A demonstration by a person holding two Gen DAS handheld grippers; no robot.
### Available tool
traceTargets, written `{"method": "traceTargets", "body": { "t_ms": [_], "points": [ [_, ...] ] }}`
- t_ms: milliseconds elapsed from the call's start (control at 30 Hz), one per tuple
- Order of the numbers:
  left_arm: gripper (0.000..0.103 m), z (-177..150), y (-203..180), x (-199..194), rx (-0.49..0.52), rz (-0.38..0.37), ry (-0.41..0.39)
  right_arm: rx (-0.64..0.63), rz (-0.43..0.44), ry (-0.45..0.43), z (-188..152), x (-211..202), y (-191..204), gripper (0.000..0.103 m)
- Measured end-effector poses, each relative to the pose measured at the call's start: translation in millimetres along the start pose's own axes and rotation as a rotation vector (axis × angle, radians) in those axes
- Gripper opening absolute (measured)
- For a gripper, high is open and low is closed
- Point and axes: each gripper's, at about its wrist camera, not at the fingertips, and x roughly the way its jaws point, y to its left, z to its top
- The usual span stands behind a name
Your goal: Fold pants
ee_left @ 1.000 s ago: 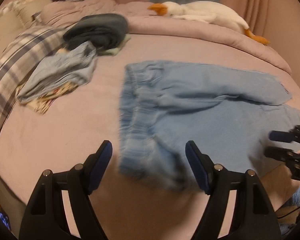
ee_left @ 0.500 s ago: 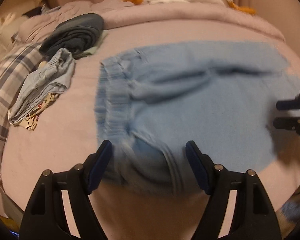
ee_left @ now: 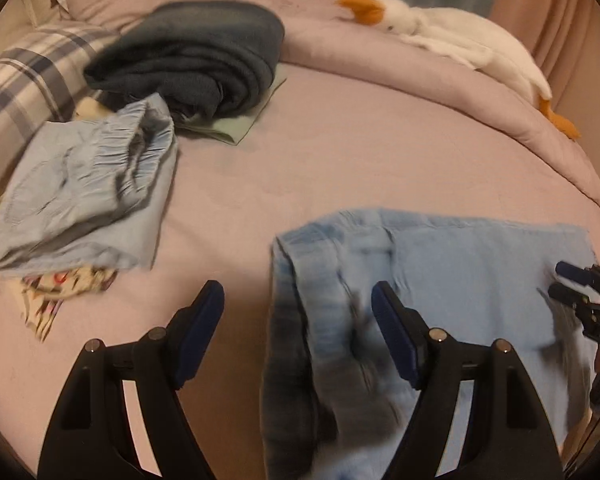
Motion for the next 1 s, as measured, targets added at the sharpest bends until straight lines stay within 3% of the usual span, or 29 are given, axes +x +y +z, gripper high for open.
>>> {"method": "traceTargets", "body": {
  "t_ms": [200, 267, 367, 400, 467, 567, 600, 667, 700, 833, 1000],
  "points": [
    [0.075, 17, 26, 40, -0.107, -0.112, 0.115, -0.064, -0.033, 0.041, 40, 40, -24, 0.051],
    [0.074, 17, 31, 43, -0.114, -0.141, 0.123, -0.103, -0.002, 0.071, 53, 51, -25, 0.068],
    [0.072, 17, 30, 41, -0.078, -0.161, 0.118, -0.177, -0.017, 0.111, 69, 68, -24, 0.071],
    [0.067, 18, 28, 41, -0.063, -0.167, 0.12, -0.202, -0.011, 0.126, 72, 73, -24, 0.071],
    [0.047, 19, 25, 42, -0.038, -0.205, 0.132, -0.232, 0.031, 0.226, 76, 92, -28, 0.072],
    [0.043, 22, 20, 43, -0.019, -0.205, 0.145, -0.249, 0.066, 0.269, 80, 103, -31, 0.075],
    [0.042, 22, 18, 42, -0.012, -0.196, 0.143, -0.256, 0.058, 0.281, 80, 103, -28, 0.07],
    [0.041, 24, 14, 41, -0.002, -0.175, 0.133, -0.318, 0.073, 0.277, 78, 95, -11, 0.025],
    [0.04, 24, 15, 38, 0.001, -0.169, 0.122, -0.355, 0.058, 0.273, 76, 91, -3, 0.019],
    [0.038, 23, 12, 14, 0.024, -0.165, 0.043, -0.473, -0.075, 0.244, 65, 75, 25, 0.011],
    [0.038, 16, 2, -34, 0.119, -0.155, -0.083, -0.461, -0.178, 0.074, 63, 14, 41, 0.01]
  ]
}}
